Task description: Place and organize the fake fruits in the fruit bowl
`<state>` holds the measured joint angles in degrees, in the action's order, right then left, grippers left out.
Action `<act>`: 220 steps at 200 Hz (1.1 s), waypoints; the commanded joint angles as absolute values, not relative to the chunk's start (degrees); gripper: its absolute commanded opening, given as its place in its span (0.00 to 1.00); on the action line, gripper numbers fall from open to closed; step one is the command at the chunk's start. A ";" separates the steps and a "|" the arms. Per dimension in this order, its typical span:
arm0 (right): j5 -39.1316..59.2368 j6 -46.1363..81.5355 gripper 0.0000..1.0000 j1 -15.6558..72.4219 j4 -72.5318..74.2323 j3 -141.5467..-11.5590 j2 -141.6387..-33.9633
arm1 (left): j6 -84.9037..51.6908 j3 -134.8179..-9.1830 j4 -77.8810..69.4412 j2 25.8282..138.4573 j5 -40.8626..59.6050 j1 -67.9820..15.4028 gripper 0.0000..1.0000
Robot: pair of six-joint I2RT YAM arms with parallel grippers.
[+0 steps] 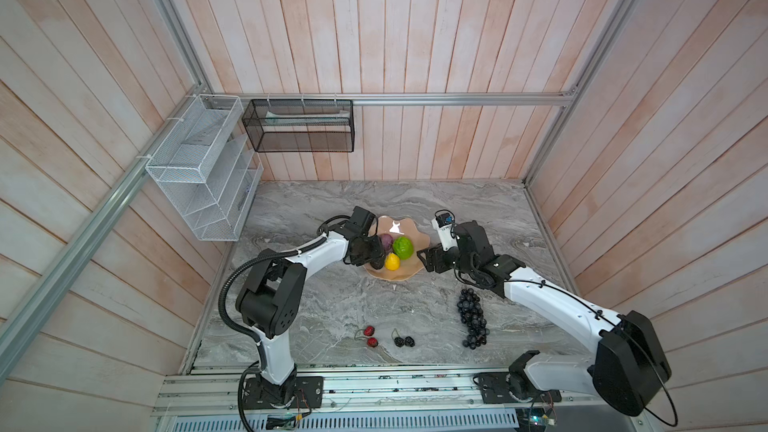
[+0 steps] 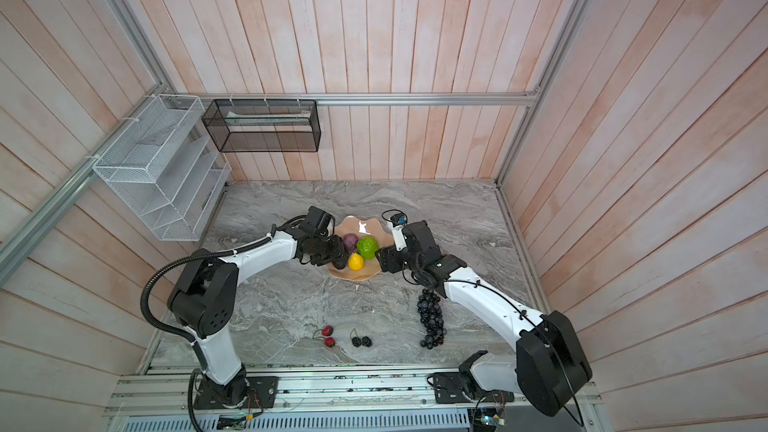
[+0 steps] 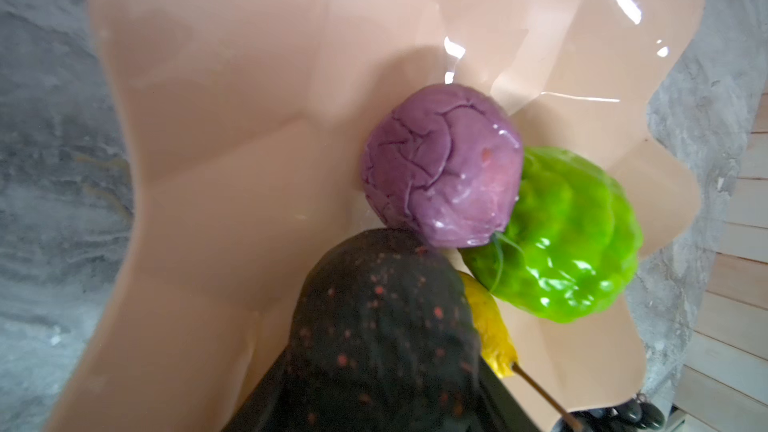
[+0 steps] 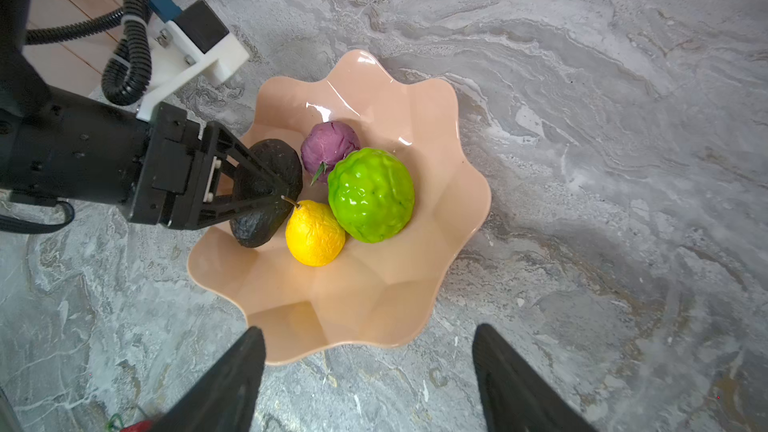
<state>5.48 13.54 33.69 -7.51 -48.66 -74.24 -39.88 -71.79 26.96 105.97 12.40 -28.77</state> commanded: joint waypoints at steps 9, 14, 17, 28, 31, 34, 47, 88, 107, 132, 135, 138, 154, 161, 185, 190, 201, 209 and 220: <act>6.24 13.71 0.79 33.43 -8.30 -48.58 -74.09 | -39.83 -71.32 25.63 104.17 12.24 -28.58 0.62; 6.16 13.70 0.79 33.48 -8.49 -48.81 -74.09 | -39.74 -71.29 25.80 103.93 12.15 -28.58 0.64; 6.15 13.71 0.79 33.45 -8.62 -48.90 -74.09 | -39.68 -71.36 25.91 103.85 12.13 -28.60 0.65; 6.02 13.71 0.79 33.41 -9.17 -49.10 -74.01 | -39.49 -71.46 26.39 103.21 12.05 -28.65 0.68; 5.97 13.79 0.79 33.46 -9.34 -49.20 -74.02 | -39.47 -71.46 26.48 103.03 12.04 -28.65 0.69; 5.92 13.80 0.79 33.43 -9.55 -49.22 -73.95 | -39.34 -71.46 26.55 102.79 12.04 -28.65 0.71; 5.59 14.08 0.79 33.31 -10.52 -49.17 -73.42 | -38.98 -71.11 26.54 101.75 11.94 -28.65 0.73; 3.98 16.86 0.79 32.04 -15.63 -47.98 -68.72 | -35.92 -70.20 28.11 96.23 9.60 -28.74 0.78; 2.39 20.15 0.75 29.97 -18.84 -46.23 -64.97 | -33.31 -70.54 29.71 93.31 7.15 -28.65 0.78; 1.58 25.01 0.66 27.16 -22.88 -43.29 -60.17 | -32.01 -68.35 29.21 89.38 6.46 -28.65 0.78; 1.31 25.70 0.65 26.89 -23.34 -43.01 -59.66 | -31.99 -67.87 28.84 88.87 6.50 -28.65 0.78; 1.01 26.34 0.65 26.77 -24.00 -42.85 -59.13 | -32.00 -67.45 28.42 88.35 6.62 -28.65 0.78; -1.43 30.00 0.62 26.52 -26.22 -41.35 -56.53 | -31.99 -64.47 26.32 85.74 7.18 -28.65 0.78; -2.89 31.76 0.61 26.48 -27.14 -40.69 -55.29 | -32.08 -63.13 25.28 84.50 7.41 -28.65 0.78; -5.76 36.61 0.59 25.26 -29.16 -37.85 -52.36 | -32.00 -59.20 22.50 81.15 8.17 -28.65 0.78; -5.34 37.34 0.59 24.55 -29.26 -37.19 -52.06 | -31.92 -58.63 22.13 80.74 8.30 -28.65 0.78; -3.05 38.04 0.59 22.23 -29.26 -35.76 -52.14 | -31.59 -57.57 21.38 79.88 8.59 -28.65 0.77; -0.81 38.18 0.59 20.09 -29.25 -34.88 -52.88 | -31.36 -56.91 20.97 79.39 8.79 -28.65 0.78; 2.13 37.91 0.59 16.86 -28.80 -33.78 -54.21 | -31.03 -56.07 20.37 78.74 8.79 -28.65 0.78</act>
